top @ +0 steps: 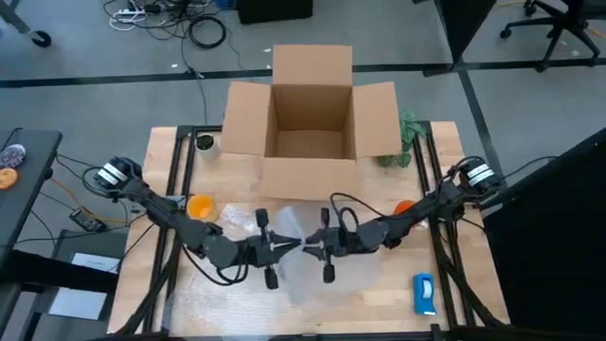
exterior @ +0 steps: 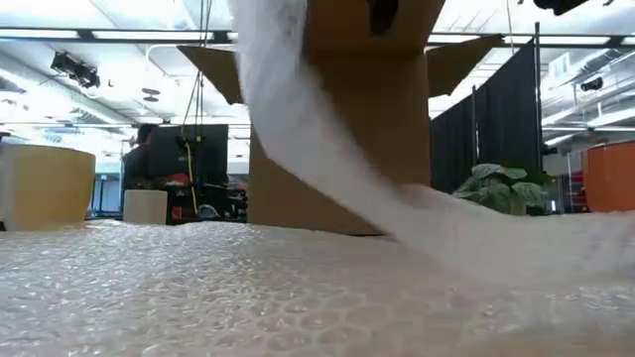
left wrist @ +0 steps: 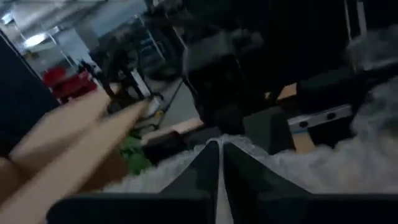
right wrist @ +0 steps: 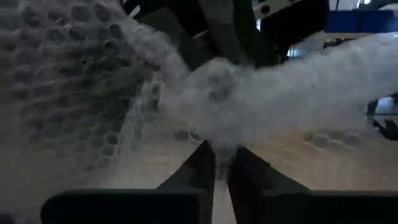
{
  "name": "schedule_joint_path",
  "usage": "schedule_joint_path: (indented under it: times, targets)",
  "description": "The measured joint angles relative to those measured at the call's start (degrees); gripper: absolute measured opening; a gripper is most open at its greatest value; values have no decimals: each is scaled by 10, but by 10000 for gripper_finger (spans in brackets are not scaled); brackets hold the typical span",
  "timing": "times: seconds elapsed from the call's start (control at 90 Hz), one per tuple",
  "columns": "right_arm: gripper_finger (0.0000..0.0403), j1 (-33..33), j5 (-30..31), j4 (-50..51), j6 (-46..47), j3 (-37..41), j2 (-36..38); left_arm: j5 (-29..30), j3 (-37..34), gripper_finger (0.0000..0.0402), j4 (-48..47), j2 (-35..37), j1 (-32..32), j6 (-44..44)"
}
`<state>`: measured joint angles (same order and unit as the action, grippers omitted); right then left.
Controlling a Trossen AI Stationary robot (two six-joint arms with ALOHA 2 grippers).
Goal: Wrap mug
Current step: Wrap the orange mug with the bubble wrap
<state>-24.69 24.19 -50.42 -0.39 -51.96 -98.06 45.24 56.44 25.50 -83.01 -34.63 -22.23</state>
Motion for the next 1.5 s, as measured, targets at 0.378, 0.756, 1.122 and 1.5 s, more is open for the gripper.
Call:
schedule_joint_path:
  times: [0.378, 0.756, 1.122, 1.5]
  targets:
    - [0, -11, 18, 8, -13, 2, 4, 140, 44, 109, -145, 51, -64, 12]
    - [0, -87, 25, 214, -57, 2, 173, 163, 11, 121, -246, 100, -186, 195]
    - [0, -110, -58, 651, 268, 2, 385, -132, -131, 122, -136, -8, -36, 446]
    - [0, -113, -122, 967, 549, 2, 506, -301, -144, 122, -183, -103, 5, 567]
